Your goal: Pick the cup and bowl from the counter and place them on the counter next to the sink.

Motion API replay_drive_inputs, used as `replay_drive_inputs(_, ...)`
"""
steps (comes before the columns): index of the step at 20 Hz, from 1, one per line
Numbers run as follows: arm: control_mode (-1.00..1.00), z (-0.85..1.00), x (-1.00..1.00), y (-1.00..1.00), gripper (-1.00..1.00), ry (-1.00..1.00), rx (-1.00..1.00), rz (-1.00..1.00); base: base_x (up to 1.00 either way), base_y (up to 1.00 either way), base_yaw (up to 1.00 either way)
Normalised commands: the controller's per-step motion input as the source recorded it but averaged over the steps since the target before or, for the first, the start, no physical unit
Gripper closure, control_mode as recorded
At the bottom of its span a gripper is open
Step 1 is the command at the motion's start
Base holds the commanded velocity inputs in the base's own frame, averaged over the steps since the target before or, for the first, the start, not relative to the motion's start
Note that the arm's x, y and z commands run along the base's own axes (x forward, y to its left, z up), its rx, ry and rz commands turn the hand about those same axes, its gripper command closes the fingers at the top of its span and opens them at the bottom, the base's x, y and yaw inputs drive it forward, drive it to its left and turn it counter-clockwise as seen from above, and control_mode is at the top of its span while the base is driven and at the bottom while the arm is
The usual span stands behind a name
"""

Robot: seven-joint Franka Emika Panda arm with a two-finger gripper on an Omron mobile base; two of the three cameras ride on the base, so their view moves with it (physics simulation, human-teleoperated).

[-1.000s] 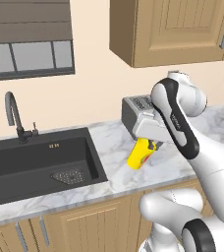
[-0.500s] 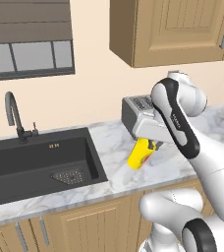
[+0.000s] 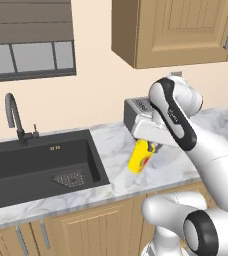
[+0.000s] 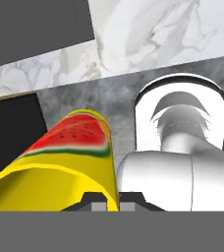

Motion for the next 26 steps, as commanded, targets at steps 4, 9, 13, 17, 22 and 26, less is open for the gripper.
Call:
replay_drive_inputs(4,-1.0,0.0,0.62,0.0,1.0,0.15,-0.14,-0.13,0.0,0.0,0.0)
replay_drive_inputs(9,-1.0,0.0,0.57,0.0,1.0,0.01,-0.1,-0.16,0.0,0.0,0.0)
replay_drive_inputs(13,-1.0,-0.05,0.51,0.03,1.0,0.0,0.0,-0.11,0.0,0.0,0.0)
replay_drive_inputs(17,-1.0,-0.26,0.17,0.02,1.0,0.0,0.0,-0.06,0.0,0.0,0.0)
replay_drive_inputs(22,-1.0,-0.2,0.0,0.07,1.0,0.0,0.0,-0.01,0.0,0.0,0.0)
replay_drive_inputs(26,-1.0,-0.08,0.0,0.04,1.0,0.0,-0.01,0.0,0.0,0.0,0.0)
